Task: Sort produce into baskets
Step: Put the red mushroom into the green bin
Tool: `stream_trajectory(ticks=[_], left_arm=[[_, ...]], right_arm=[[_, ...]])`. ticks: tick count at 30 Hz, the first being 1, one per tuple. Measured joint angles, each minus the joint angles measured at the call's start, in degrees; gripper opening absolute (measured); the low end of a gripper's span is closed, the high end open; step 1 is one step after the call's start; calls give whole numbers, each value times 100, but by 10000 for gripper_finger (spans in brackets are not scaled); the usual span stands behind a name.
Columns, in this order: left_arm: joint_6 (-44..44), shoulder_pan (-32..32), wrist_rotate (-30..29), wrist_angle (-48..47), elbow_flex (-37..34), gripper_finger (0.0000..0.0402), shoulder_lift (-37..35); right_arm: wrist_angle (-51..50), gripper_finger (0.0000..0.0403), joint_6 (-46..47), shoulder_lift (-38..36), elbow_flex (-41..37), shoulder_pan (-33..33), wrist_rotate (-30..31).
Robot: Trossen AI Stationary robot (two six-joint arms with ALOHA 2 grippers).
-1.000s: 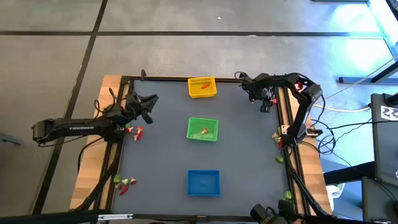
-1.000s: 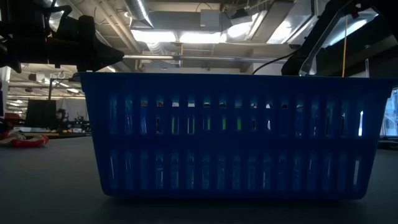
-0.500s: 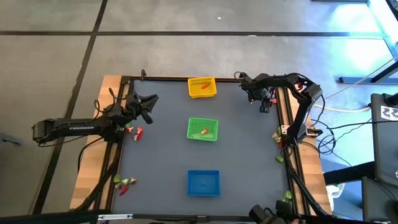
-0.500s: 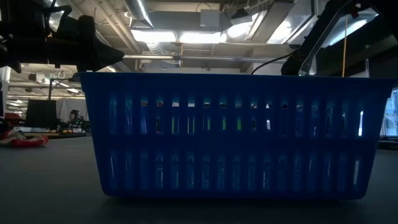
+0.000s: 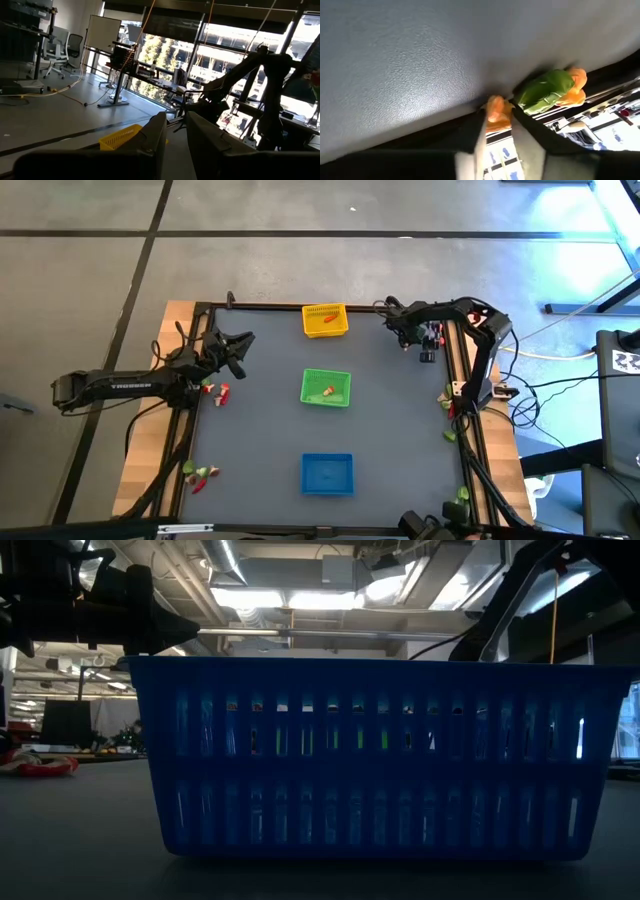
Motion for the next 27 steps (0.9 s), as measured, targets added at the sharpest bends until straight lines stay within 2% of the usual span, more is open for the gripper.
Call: stream_trajectory(ticks=[8, 16, 27], left_arm=[[2, 2, 1, 0, 0, 72, 0], [8, 1, 1, 0, 0, 72, -1], [-1, 0, 1, 0, 0, 72, -2]], right_arm=[[165, 7, -285, 0, 4, -1, 104], [-105, 3, -14, -119, 371, 78, -462], [-153, 3, 527, -1043, 808, 771, -2029]])
